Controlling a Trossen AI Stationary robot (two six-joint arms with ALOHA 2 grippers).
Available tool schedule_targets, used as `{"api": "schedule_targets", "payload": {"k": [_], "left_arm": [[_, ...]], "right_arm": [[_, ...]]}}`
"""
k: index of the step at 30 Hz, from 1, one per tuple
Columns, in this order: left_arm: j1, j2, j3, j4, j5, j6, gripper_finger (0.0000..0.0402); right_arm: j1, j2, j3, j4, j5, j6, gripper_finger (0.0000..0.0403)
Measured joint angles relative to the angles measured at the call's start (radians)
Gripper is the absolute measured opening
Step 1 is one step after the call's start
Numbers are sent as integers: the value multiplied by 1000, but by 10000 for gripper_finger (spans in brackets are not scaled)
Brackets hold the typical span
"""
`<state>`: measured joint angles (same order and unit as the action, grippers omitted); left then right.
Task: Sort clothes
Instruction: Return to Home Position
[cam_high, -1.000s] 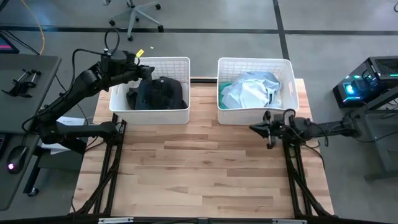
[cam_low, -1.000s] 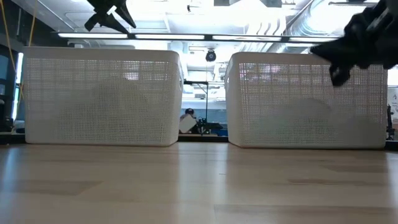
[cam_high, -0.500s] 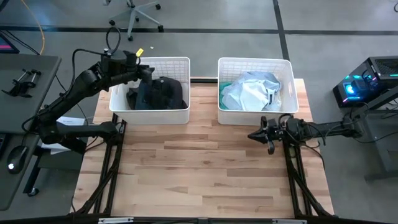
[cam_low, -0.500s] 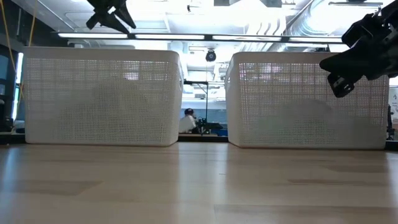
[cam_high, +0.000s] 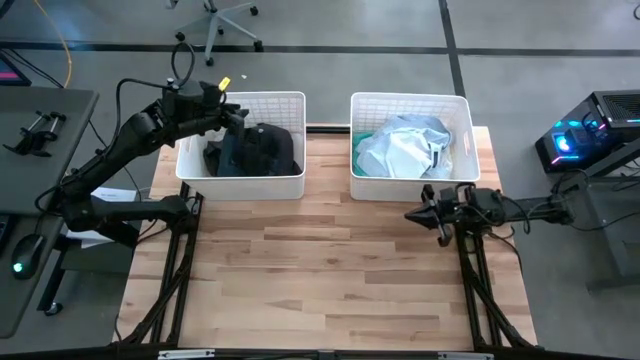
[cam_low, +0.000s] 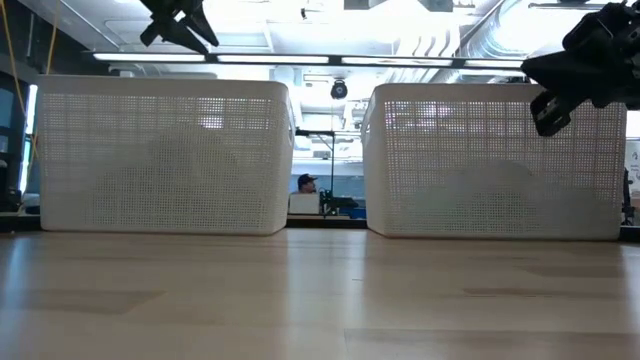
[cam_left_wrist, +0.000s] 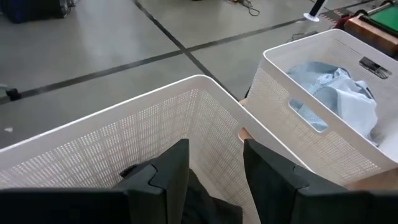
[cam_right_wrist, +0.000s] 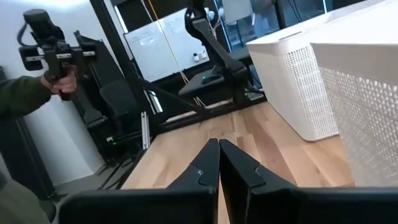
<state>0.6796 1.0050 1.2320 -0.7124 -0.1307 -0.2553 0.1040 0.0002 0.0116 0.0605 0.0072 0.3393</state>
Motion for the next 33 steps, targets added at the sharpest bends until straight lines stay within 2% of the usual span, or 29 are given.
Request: {"api": "schedule_targets", "payload": {"k": [4, 7, 9, 14, 18, 21, 26, 28, 33], "left_arm": [[0, -5, -4, 26, 37, 68, 140], [-18, -56, -63, 133, 191, 145, 140], [-45, -113, -137, 242, 257, 112, 140], [-141, -236, -335, 472, 235, -86, 140], [-264, -285, -449, 748, 239, -142, 133], [-381, -282, -494, 897, 184, -176, 125], [-505, -260, -505, 875, 156, -152, 116], [-520, -262, -505, 856, 153, -128, 115], [-527, -264, -504, 808, 147, -189, 115]], "right_arm": [[0, 3, 0, -4, 1, 0, 0], [0, 13, 0, -19, 1, 0, 0], [0, 13, 0, -28, 1, 0, 0], [0, 13, 0, -50, 1, 0, 0], [0, 13, 0, -50, 1, 0, 0], [0, 13, 0, -50, 1, 0, 0], [0, 13, 0, -50, 1, 0, 0], [0, 13, 0, -51, 1, 0, 0], [0, 13, 0, -51, 1, 0, 0]]}}
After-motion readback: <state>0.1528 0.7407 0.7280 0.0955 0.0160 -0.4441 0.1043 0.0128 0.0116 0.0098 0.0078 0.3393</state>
